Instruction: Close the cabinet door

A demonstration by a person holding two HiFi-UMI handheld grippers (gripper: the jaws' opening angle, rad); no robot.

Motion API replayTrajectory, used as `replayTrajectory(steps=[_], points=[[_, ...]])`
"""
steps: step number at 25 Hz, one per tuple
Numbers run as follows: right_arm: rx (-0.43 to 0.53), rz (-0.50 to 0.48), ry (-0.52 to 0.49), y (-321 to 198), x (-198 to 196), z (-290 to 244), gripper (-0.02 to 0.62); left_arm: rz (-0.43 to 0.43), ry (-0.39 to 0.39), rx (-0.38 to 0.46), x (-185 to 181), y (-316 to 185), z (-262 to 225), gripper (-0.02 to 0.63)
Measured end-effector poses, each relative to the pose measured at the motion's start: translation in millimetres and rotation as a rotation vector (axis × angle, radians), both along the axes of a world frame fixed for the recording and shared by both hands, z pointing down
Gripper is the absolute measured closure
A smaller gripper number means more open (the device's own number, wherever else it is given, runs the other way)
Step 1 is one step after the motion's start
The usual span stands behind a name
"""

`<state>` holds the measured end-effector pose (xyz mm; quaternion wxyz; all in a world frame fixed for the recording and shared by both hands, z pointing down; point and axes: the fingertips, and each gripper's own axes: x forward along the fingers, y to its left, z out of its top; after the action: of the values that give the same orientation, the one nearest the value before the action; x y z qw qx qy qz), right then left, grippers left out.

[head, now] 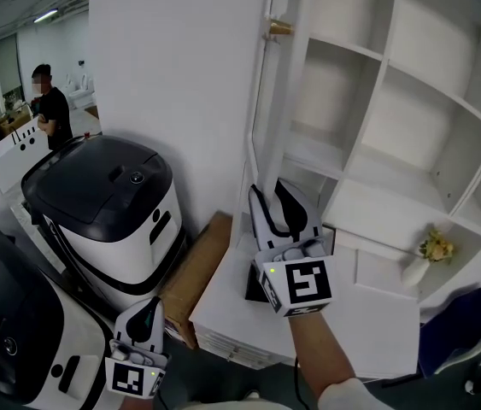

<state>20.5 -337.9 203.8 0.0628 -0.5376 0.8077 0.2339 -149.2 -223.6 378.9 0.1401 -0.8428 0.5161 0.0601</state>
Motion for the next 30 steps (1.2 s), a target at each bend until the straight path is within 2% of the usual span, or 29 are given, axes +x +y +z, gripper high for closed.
replayTrajectory(steps=[13,17,26,30], points=[[-0.05,0.12,-0.082,-18,105,3,0.502,0.025,-0.015,-0.016,45,3,-1,0.603],[-0.07,0.123,-0.112,-31,131,3,0.5,0.028,-0.024,-0.016,58,2,0,0.603],[-0.085,0.122,-0.121,-55,170,4,0.48,0.026,-0.047,-0.025,86,-3,5,0.603],[-0.085,0.165,-0.12,-68,190,3,0.472,0.012,-0.034,-0.04,94,-7,3,0.603]])
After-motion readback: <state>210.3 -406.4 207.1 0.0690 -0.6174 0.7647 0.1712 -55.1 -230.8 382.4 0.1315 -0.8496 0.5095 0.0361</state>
